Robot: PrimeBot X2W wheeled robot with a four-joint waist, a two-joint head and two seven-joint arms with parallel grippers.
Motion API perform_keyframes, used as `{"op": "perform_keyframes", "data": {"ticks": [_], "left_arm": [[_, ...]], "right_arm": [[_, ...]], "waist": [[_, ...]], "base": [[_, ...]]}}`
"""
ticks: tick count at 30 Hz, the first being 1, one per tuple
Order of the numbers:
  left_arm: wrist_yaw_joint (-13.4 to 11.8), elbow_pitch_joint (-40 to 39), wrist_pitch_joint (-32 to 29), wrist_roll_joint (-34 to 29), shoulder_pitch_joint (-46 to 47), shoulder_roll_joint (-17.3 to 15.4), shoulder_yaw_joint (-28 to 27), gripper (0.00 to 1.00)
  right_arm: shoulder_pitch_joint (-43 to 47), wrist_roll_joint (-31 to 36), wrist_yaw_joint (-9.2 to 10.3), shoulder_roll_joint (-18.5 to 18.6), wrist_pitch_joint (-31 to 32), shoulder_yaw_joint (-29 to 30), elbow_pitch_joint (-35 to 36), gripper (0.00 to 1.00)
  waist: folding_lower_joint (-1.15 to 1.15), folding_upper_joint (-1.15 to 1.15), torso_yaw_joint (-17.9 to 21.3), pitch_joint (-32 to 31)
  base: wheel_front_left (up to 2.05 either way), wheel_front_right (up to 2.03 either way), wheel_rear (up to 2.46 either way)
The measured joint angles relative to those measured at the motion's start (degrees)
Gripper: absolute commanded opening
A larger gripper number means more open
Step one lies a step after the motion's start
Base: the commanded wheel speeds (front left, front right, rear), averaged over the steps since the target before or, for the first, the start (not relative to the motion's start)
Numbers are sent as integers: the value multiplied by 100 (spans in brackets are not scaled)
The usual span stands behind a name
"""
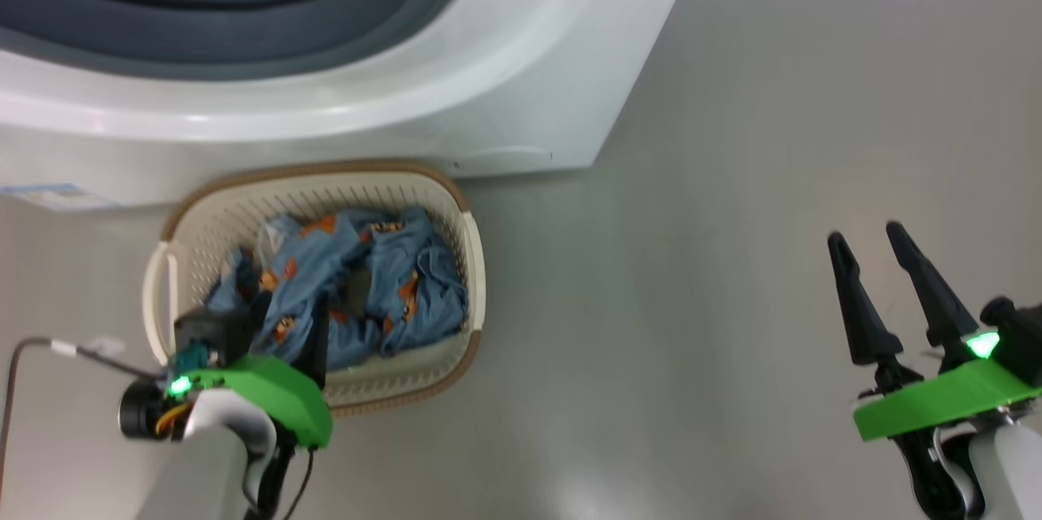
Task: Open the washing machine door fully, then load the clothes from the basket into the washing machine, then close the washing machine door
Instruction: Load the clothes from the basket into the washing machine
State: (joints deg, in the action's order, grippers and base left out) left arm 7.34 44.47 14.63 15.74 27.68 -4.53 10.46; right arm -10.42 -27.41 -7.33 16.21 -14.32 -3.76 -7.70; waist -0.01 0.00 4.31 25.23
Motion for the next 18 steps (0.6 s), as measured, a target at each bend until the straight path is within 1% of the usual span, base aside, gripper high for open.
{"op": "perform_keyframes", "data": {"ticks": [6, 10, 16, 18], "left_arm": [[0, 1010, 0, 21, 822, -65, 209, 100], [0, 1621, 0, 12, 1259, -187, 313, 100], [-3, 2194, 0, -51, 1864, -208, 339, 100], [-53, 2329, 0, -94, 2041, -210, 361, 100]], "right_arm": [[-327, -12, 0, 10, 0, -120, 125, 100], [-425, -42, 0, 15, -1, -144, 185, 100], [-626, -42, 0, 33, -1, -193, 256, 100], [-667, -42, 0, 34, -19, -214, 289, 100]], "waist": [[0, 0, 40, 560], [0, 0, 84, 872], [0, 0, 145, 1269], [1, 0, 159, 1388]], "base": [[0, 0, 0], [0, 0, 0], [0, 0, 0], [0, 0, 0]]}}
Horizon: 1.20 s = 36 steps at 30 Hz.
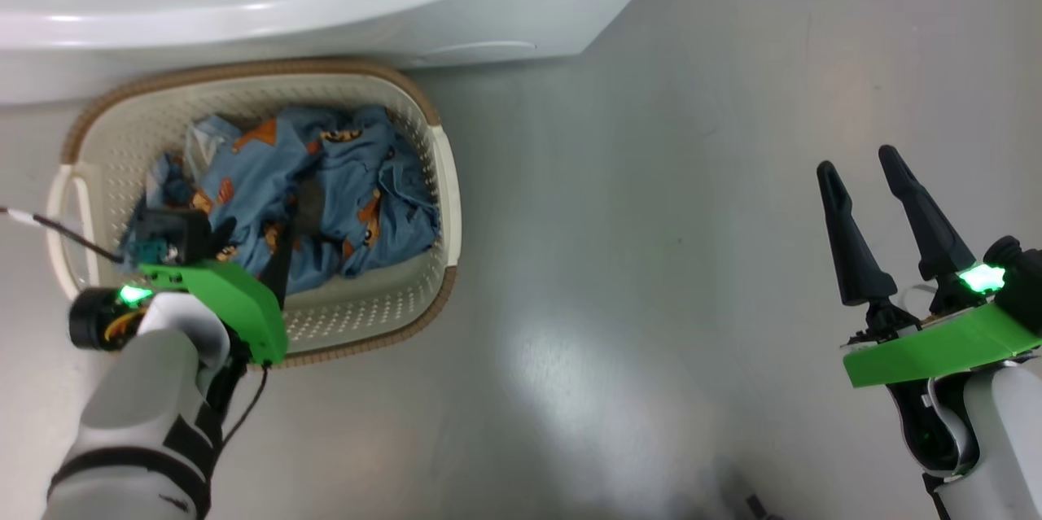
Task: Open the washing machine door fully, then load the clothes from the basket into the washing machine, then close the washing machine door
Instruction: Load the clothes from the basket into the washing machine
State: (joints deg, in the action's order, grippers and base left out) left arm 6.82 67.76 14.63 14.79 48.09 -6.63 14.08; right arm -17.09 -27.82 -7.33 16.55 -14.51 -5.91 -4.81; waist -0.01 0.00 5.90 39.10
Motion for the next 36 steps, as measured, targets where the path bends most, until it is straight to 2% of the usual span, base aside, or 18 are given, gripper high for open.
{"op": "perform_keyframes", "data": {"ticks": [12, 29, 36], "left_arm": [[-412, 516, -3, -193, 677, -249, 149, 100], [-715, 614, -240, -248, 1331, -511, 292, 100], [-733, 621, -308, -249, 1366, -519, 394, 100]], "right_arm": [[-357, 1, 0, 2, -9, -144, 183, 100], [-561, 0, 0, -19, -22, -274, 466, 100], [-646, 0, 0, -41, -22, -300, 495, 100]], "waist": [[0, 0, 86, 589], [1, 0, 241, 1302], [0, 0, 294, 1444]], "base": [[0, 0, 0], [0, 0, 0], [0, 0, 0]]}}
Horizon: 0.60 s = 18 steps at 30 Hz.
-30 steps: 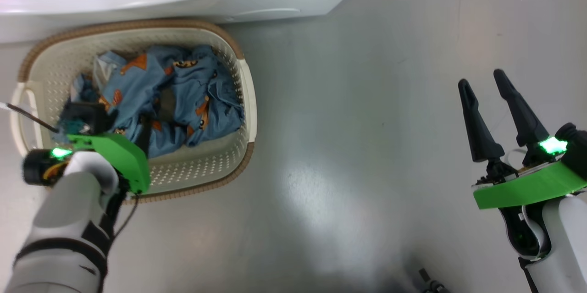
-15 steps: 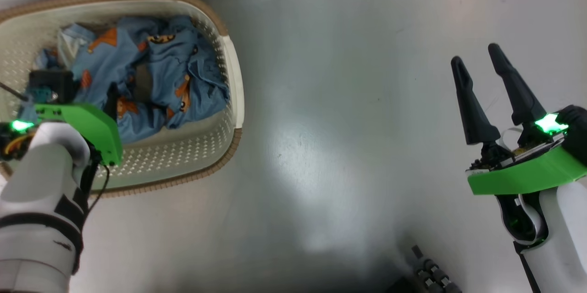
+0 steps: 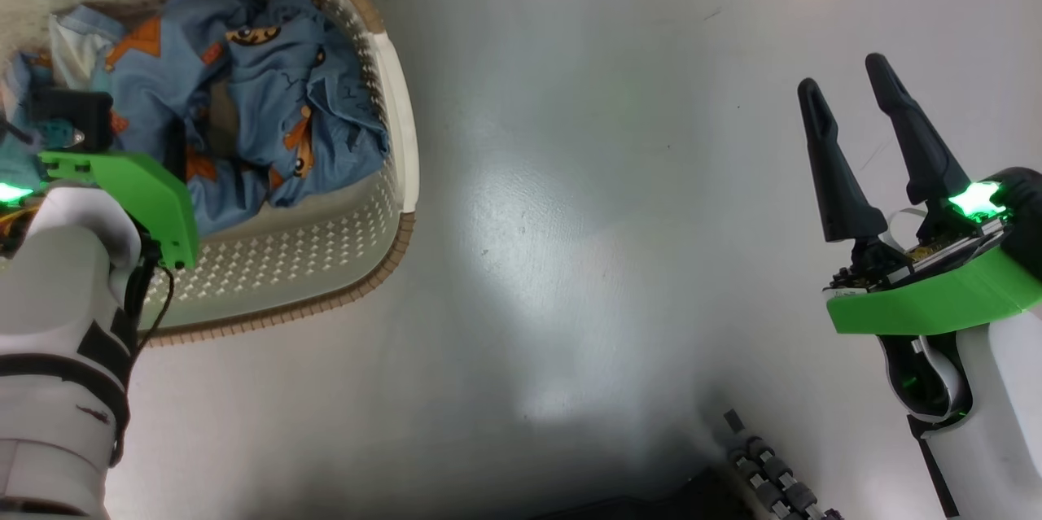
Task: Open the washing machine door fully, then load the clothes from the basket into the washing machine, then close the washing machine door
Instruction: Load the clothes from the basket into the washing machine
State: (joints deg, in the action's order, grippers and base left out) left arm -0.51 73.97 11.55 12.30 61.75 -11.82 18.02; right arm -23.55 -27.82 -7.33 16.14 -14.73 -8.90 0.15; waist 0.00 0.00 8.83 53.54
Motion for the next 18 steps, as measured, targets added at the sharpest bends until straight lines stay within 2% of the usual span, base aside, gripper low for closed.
{"op": "perform_keyframes", "data": {"ticks": [1, 2, 3, 4, 10, 18], "left_arm": [[0, 8, -7, 0, 19, 0, 14, 100], [0, 9, -31, 0, 40, -1, 23, 88], [0, 9, -48, 0, 54, -2, 33, 22], [1, 9, -54, 0, 57, -2, 49, 2], [3, 14, -36, 75, 52, 29, 10, 0], [130, -69, 266, 708, -225, 272, -476, 0]], "right_arm": [[-25, 0, 0, 1, 0, 0, 8, 100], [-40, 0, 0, 1, 0, 1, 21, 100], [-38, 0, 0, 1, 0, 0, 23, 100], [-38, 0, 0, 0, 0, 0, 23, 100], [-38, 0, 0, 1, 0, 4, 15, 100], [-4, 1, 0, 4, 0, 29, -104, 100]], "waist": [[0, 0, 2, 2], [0, 0, 1, 0], [0, 0, 0, -7], [0, 0, -2, -15], [0, 0, -51, -120], [0, 0, -205, -540]], "base": [[0, 0, 0], [0, 0, 0], [0, 0, 0], [0, 0, 0], [0, 0, 0], [0, 0, 0]]}}
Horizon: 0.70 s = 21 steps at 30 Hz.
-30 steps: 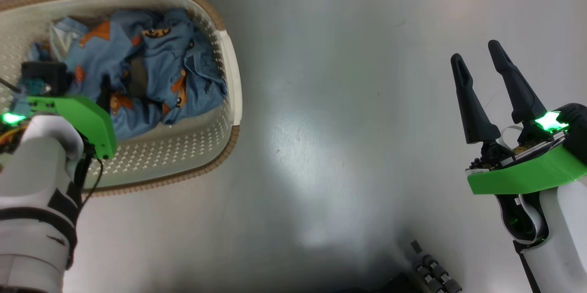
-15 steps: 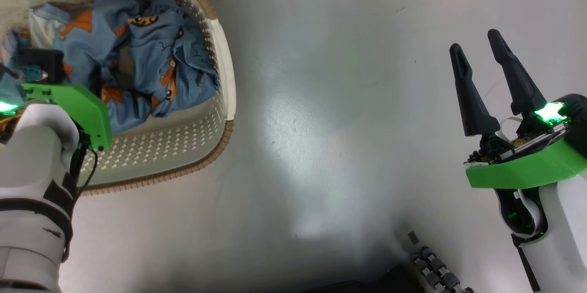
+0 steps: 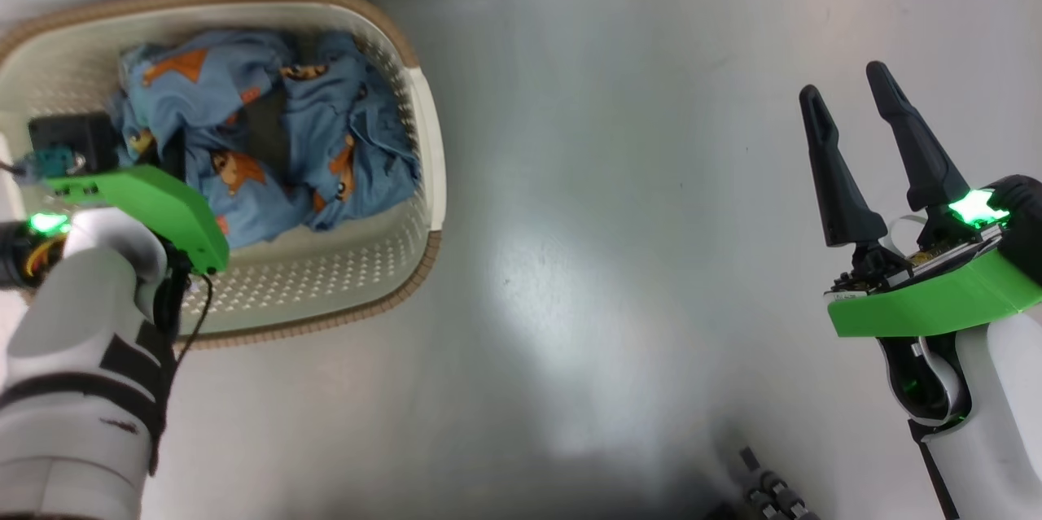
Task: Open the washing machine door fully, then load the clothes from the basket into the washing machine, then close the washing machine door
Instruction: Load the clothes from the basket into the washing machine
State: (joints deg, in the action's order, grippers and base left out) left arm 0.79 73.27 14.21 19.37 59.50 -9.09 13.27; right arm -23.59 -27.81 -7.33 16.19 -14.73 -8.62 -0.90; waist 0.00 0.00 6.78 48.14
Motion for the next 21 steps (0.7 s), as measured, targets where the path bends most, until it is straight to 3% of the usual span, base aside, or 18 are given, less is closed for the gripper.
{"op": "perform_keyframes", "data": {"ticks": [9, 21], "left_arm": [[143, -1254, 19, 43, -930, 97, -328, 0], [263, -2640, 26, -445, -2298, 142, -795, 0]], "right_arm": [[365, 9, 0, 0, 0, 134, -200, 100], [1200, 52, 0, 0, 0, 331, -371, 100]], "waist": [[1, 0, -180, -707], [1, 0, -344, -1908]], "base": [[0, 0, 0], [0, 0, 0]]}}
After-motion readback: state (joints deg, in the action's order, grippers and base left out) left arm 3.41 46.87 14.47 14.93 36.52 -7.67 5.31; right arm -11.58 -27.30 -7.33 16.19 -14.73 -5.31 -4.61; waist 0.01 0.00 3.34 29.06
